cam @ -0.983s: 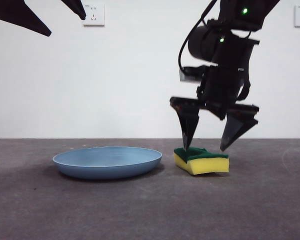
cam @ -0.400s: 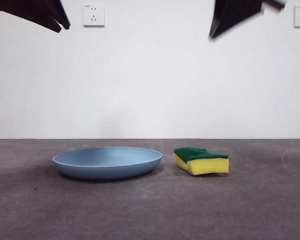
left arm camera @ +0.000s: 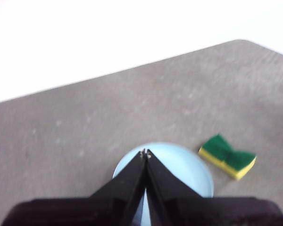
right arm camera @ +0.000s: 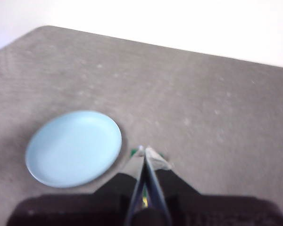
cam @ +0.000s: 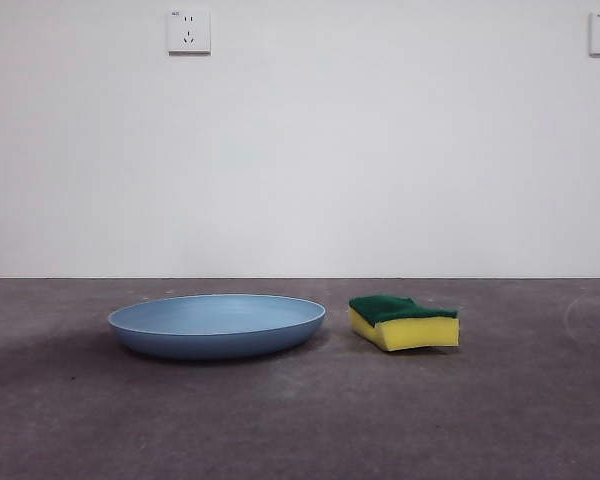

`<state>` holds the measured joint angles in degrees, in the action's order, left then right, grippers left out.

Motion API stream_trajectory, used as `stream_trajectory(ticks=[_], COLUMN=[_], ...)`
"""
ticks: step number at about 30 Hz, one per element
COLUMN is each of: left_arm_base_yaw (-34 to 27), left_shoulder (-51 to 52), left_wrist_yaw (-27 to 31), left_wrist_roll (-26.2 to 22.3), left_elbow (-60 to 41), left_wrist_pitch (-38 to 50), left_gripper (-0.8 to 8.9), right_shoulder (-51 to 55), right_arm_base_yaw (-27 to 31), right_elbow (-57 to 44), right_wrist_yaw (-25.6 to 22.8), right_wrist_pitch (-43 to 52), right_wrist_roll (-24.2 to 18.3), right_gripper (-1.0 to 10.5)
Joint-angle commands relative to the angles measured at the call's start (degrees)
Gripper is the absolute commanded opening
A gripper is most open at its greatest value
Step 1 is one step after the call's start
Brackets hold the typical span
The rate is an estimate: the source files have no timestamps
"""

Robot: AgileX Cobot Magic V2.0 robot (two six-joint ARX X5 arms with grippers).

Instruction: Pick up the plate,pick up the cloth,clean the plate with the cloth

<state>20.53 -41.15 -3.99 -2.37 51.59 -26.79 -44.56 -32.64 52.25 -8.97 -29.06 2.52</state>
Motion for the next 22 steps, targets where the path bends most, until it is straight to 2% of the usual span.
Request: stream_trajectory(ticks=[1, 5, 8, 12, 22], left_arm_base_yaw=[0.2, 0.2, 0.2, 0.2, 0.2], left_shoulder=[5.4, 14.1, 18.6, 19.6, 18.8], left_wrist_yaw=[1.0, 1.0, 1.0, 0.8, 0.9], left_wrist_roll=[-0.2, 0.9, 2.3, 5.4, 5.4], left_elbow=[-7.6, -17.7, -22.5, -23.4, -23.4], left_wrist_pitch=[2.8, 7.9, 9.6, 6.9, 1.0], left_gripper=[-0.08, -0.08, -0.08, -0.03, -0.03], right_shoulder=[6.6, 14.2, 15.9, 16.2, 16.2], right_arm_base_yaw=[-0.3, -0.4, -0.4, -0.4, -0.4], right_elbow=[-9.8, -18.1, -19.2, -19.2, -19.2], right_wrist_yaw=[-0.7, -1.5, -3.7, -3.5, -3.3], right_wrist_pitch=[3.0, 4.2, 3.3, 3.3, 3.2], right_wrist_roll=[2.2, 2.3, 2.9, 3.6, 3.6], right_gripper=[-0.1, -0.1, -0.1, 0.0, 0.0])
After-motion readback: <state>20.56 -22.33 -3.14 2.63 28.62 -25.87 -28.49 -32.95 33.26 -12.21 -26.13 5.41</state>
